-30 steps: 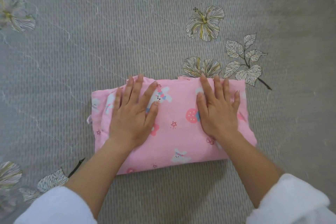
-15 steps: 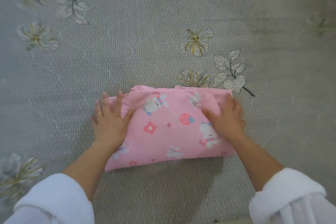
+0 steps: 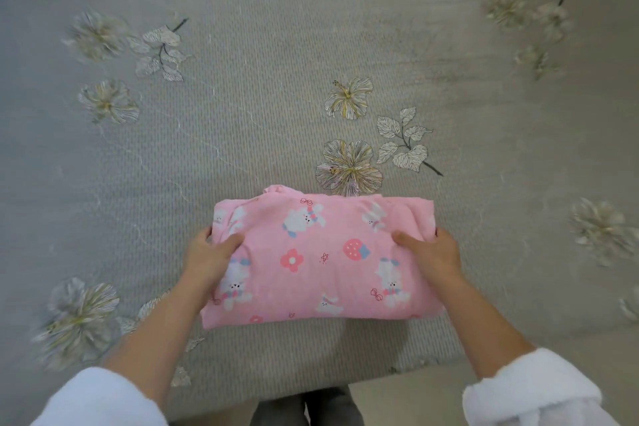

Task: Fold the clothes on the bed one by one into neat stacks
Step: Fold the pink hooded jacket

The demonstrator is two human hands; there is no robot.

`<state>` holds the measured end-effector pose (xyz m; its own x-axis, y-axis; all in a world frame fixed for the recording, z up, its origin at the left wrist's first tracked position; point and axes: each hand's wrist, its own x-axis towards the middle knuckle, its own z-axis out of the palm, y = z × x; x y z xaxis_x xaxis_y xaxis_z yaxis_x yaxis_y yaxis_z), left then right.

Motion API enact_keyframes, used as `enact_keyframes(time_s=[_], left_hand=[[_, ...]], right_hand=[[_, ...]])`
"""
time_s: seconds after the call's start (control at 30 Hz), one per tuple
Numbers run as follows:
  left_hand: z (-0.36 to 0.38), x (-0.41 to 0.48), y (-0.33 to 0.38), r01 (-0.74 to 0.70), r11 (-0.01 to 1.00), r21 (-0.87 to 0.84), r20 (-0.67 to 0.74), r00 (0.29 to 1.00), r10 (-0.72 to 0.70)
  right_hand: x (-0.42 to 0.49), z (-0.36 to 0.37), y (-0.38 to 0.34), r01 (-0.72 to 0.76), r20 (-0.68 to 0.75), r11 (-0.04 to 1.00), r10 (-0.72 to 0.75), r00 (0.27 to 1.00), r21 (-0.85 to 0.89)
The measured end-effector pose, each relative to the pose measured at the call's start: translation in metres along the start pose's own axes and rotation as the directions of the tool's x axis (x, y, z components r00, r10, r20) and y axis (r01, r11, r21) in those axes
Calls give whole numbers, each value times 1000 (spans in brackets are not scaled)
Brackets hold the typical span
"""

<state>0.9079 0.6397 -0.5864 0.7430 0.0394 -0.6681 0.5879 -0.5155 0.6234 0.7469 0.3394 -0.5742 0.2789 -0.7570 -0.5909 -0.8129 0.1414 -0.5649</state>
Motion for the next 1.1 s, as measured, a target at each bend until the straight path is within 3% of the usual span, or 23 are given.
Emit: enact_keyframes(time_s=[0.2, 0.37, 0.53, 0.67, 1.1], left_hand=[[-3, -66, 22, -125, 992, -11, 118, 985, 125], [-5, -118, 55, -351, 933, 72, 179, 925, 335], [20, -166, 94, -618, 740, 265, 199, 786, 586], [65, -200, 123, -735, 588, 338, 328, 678, 658], [292, -373, 188, -904, 397, 157, 541, 415, 732]], right_hand=[[-63, -62, 14, 25, -90, 997, -19, 996, 68], [-117, -119, 23, 59, -194, 991, -35, 980, 117], [-156, -163, 38, 132, -381, 991, -118, 917, 9], [-173, -212, 59, 129, -485, 992, -107, 868, 13], [-168, -451, 184, 157, -713, 974, 7, 701, 163]])
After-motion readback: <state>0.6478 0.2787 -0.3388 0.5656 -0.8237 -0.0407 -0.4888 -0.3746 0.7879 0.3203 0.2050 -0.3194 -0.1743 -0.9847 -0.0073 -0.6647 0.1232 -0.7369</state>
